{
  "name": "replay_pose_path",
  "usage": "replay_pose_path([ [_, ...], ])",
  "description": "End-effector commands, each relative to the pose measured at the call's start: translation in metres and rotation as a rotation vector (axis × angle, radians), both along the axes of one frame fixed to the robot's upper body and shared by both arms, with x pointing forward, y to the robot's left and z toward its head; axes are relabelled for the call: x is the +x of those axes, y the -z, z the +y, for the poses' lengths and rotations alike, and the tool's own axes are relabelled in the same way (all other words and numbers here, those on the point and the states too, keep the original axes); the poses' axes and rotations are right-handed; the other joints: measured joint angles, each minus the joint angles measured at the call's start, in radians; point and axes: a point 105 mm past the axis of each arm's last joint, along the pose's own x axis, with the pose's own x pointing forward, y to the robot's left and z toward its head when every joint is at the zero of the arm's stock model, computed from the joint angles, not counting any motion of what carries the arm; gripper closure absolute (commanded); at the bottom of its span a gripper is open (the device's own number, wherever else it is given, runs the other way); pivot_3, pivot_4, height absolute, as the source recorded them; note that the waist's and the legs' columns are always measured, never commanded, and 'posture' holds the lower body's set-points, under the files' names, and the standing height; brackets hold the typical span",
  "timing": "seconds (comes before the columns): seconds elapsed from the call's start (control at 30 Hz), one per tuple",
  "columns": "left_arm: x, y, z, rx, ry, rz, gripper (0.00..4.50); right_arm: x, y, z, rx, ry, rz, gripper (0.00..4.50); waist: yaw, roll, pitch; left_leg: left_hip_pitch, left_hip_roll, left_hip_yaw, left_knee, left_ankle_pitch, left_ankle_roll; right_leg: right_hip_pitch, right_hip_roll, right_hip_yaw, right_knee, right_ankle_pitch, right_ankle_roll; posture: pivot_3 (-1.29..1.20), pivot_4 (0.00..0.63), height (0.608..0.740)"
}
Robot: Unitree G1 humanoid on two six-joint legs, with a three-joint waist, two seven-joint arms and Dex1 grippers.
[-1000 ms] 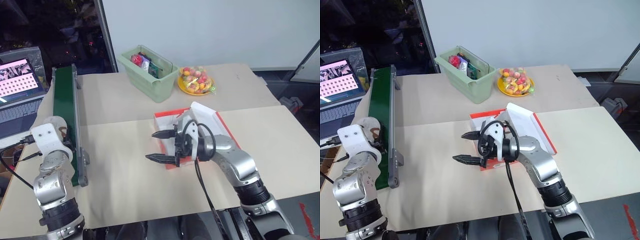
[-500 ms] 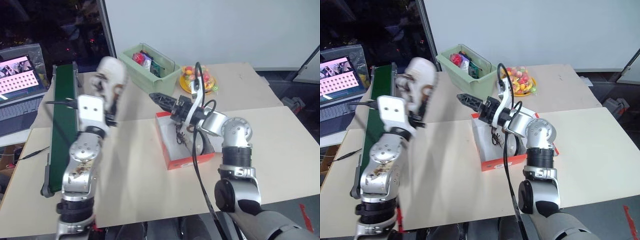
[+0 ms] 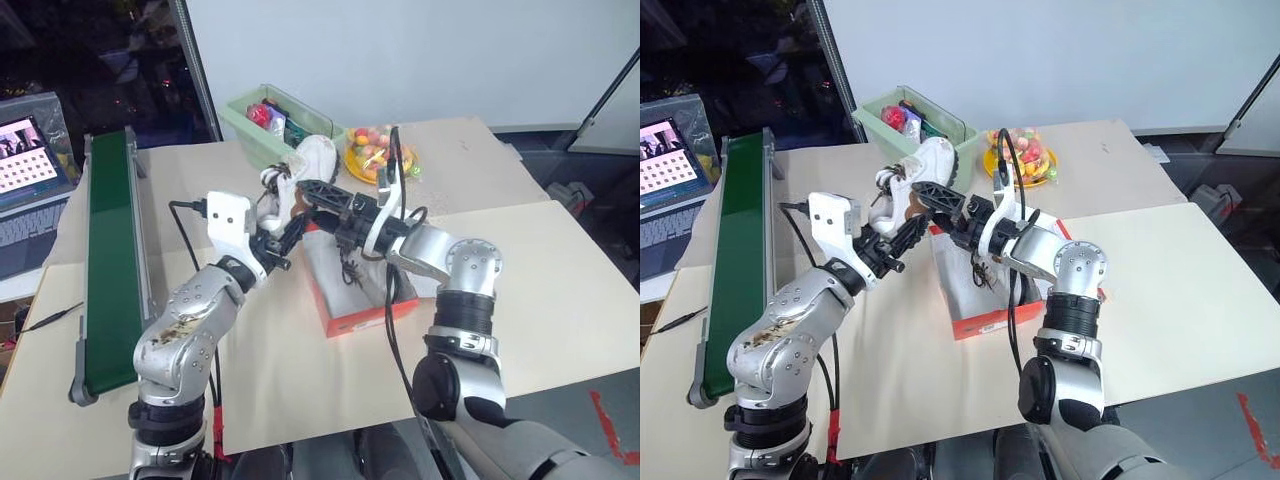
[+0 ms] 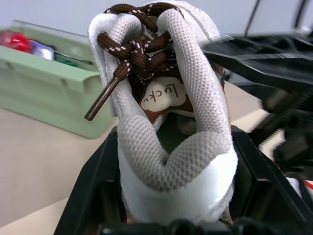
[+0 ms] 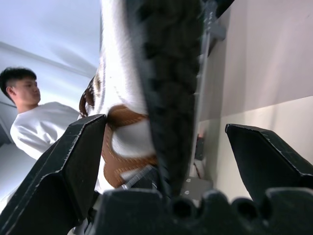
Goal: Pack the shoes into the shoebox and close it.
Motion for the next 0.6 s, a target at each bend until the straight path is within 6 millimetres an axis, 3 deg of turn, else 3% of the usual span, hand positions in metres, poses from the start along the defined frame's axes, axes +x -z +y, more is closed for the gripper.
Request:
replay_pose_path([
  [0.03, -0.0086, -0.0182, -0.0118, -0.003, 0.068, -0.08, 2.12, -0.001, -0.025, 0.0006, 0.026, 0.019, -0.082, 0.0, 0.002, 0.0, 0.0, 0.0, 0.0, 0.0, 0.0, 0.0, 0.0, 0.0, 0.0, 0.0, 0.0, 0.0, 0.0, 0.0, 0.15, 0.74],
  [0.17, -0.0067, -0.0189, -0.011, -0.004, 0.058, -0.082, 2.12, 0.0001, -0.0268, 0.0008, 0.024, 0.038, -0.083, 0.0, 0.002, 0.0, 0.0, 0.0, 0.0, 0.0, 0.0, 0.0, 0.0, 0.0, 0.0, 0.0, 0.0, 0.0, 0.0, 0.0, 0.15, 0.74],
  [0.2, -0.0059, -0.0193, -0.0106, -0.005, 0.055, -0.083, 2.19, 0.0008, -0.0265, 0.0001, 0.019, 0.046, -0.083, 0.51, 0.002, 0.0, 0.0, 0.0, 0.0, 0.0, 0.0, 0.0, 0.0, 0.0, 0.0, 0.0, 0.0, 0.0, 0.0, 0.0, 0.15, 0.74],
  [0.47, -0.0034, -0.018, -0.0113, 0.017, 0.048, -0.083, 2.19, 0.0006, -0.0259, 0.0008, 0.008, 0.051, -0.088, 3.07, 0.003, 0.0, 0.0, 0.0, 0.0, 0.0, 0.0, 0.0, 0.0, 0.0, 0.0, 0.0, 0.0, 0.0, 0.0, 0.0, 0.15, 0.74],
  [0.53, -0.0029, -0.0161, -0.0115, 0.039, 0.048, -0.083, 2.19, -0.0006, -0.0267, 0.0021, 0.007, 0.043, -0.095, 3.6, 0.003, 0.0, 0.0, 0.0, 0.0, 0.0, 0.0, 0.0, 0.0, 0.0, 0.0, 0.0, 0.0, 0.0, 0.0, 0.0, 0.15, 0.74],
  [0.6, -0.0024, -0.0138, -0.0121, 0.057, 0.049, -0.082, 2.19, -0.0009, -0.0271, 0.0025, 0.005, 0.042, -0.1, 3.6, 0.003, 0.0, 0.0, 0.0, 0.0, 0.0, 0.0, 0.0, 0.0, 0.0, 0.0, 0.0, 0.0, 0.0, 0.0, 0.0, 0.15, 0.74],
])
